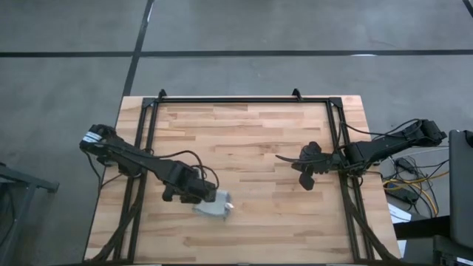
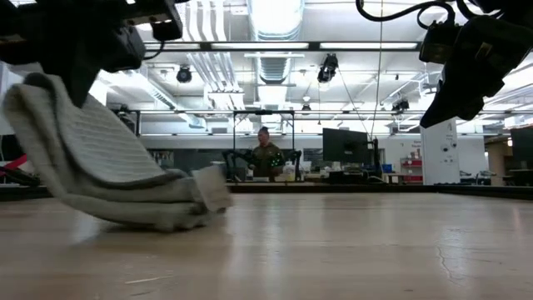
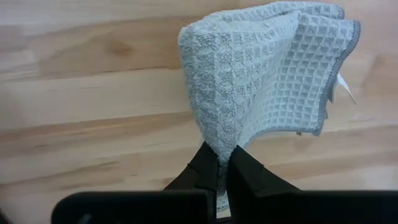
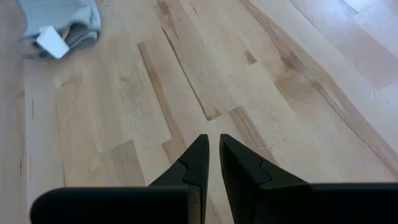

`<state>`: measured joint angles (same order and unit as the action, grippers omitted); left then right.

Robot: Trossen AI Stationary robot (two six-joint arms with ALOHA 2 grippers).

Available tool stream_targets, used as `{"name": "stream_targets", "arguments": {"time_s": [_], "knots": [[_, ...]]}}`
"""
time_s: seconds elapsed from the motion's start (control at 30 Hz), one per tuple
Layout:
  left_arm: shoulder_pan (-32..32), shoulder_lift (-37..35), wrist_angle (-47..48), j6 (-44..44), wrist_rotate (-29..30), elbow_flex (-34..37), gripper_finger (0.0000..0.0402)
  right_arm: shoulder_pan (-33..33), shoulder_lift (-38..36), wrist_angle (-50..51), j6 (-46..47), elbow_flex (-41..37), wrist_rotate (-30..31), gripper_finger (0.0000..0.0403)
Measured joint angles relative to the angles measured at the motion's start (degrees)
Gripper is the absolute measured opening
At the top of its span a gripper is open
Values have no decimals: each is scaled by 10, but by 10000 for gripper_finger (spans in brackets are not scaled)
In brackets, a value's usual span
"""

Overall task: Fold microfiber towels
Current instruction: Fold the microfiber cloth on the table

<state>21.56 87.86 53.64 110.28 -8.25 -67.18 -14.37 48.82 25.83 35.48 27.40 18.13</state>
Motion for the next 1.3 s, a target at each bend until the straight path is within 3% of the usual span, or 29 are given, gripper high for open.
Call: {"name": "stream_targets", "arguments": {"time_s": [0.23,0.4,1.0,1.3], "knots": [[0,6,16,5,-33,0,12,0,0,-4,-1,0,0,38],[0,22,-30,-3,-37,0,12,0,0,-10,-1,0,0,38],[-2,49,-111,-18,-37,1,12,0,0,-26,-1,-2,0,38],[-23,49,-159,-36,-7,1,12,0,0,-29,-12,-3,0,38]]}}
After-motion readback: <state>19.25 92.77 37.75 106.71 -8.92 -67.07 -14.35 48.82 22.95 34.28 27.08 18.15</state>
